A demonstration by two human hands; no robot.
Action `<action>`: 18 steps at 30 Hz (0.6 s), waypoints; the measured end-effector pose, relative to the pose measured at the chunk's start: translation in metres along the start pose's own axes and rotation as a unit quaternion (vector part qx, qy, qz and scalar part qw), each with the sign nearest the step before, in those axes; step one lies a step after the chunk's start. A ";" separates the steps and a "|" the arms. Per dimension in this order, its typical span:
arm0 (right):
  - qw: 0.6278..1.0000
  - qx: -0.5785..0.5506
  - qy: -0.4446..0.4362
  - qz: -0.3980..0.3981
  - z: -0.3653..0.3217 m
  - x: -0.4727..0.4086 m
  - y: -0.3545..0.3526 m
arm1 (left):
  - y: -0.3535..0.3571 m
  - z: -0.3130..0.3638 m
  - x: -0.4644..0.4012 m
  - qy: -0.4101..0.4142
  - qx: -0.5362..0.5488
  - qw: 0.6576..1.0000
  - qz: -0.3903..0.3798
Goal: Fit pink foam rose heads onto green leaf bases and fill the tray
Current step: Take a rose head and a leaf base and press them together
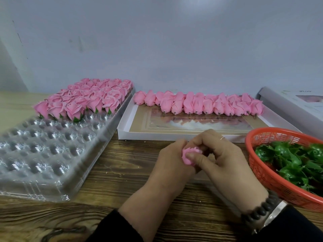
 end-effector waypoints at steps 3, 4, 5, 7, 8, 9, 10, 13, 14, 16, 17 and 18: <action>0.998 0.055 -0.012 -0.020 -0.005 -0.002 0.002 | -0.002 0.000 0.001 0.006 0.012 1.000 -0.005; 0.998 0.063 -0.012 -0.025 -0.006 -0.002 0.003 | -0.003 0.000 0.002 0.008 0.027 1.000 -0.009; 0.998 0.063 -0.013 -0.026 -0.006 -0.001 0.004 | -0.004 0.001 0.002 0.007 0.041 0.999 -0.015; 0.999 0.041 -0.015 -0.009 -0.007 0.000 0.006 | -0.004 0.002 0.001 0.007 0.079 0.997 -0.013; 0.999 0.030 -0.016 0.015 -0.006 0.002 0.006 | -0.004 0.003 0.001 0.013 0.113 0.993 0.003; 0.999 0.018 -0.012 0.044 -0.006 0.003 0.006 | -0.005 0.004 0.001 0.022 0.157 0.987 0.028; 0.998 -0.004 -0.005 0.070 -0.004 0.003 0.006 | -0.006 0.005 0.001 0.031 0.201 0.977 0.059; 0.991 -0.083 0.040 0.092 0.004 0.002 0.010 | -0.008 0.003 0.002 0.042 0.306 0.941 0.142; 0.990 -0.097 0.063 0.082 0.006 0.001 0.011 | -0.009 0.003 0.001 0.045 0.334 0.928 0.158; 0.986 -0.123 0.094 0.054 0.008 -0.002 0.017 | -0.007 0.003 0.000 0.048 0.390 0.905 0.166; 0.984 -0.138 0.102 0.045 0.008 -0.003 0.020 | -0.005 0.002 -0.001 0.047 0.415 0.895 0.154; 0.981 -0.157 0.107 0.038 0.007 -0.004 0.023 | -0.003 0.002 -0.002 0.044 0.436 0.888 0.142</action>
Point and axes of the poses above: each hand's wrist, its own x-axis away from the middle knuckle, its own y-axis out of the palm, z = x × y, the point moved 2 cm from there along -x, towards the middle knuckle, and after that the axes turned 14 degrees about -z, right-handed, at the moved point
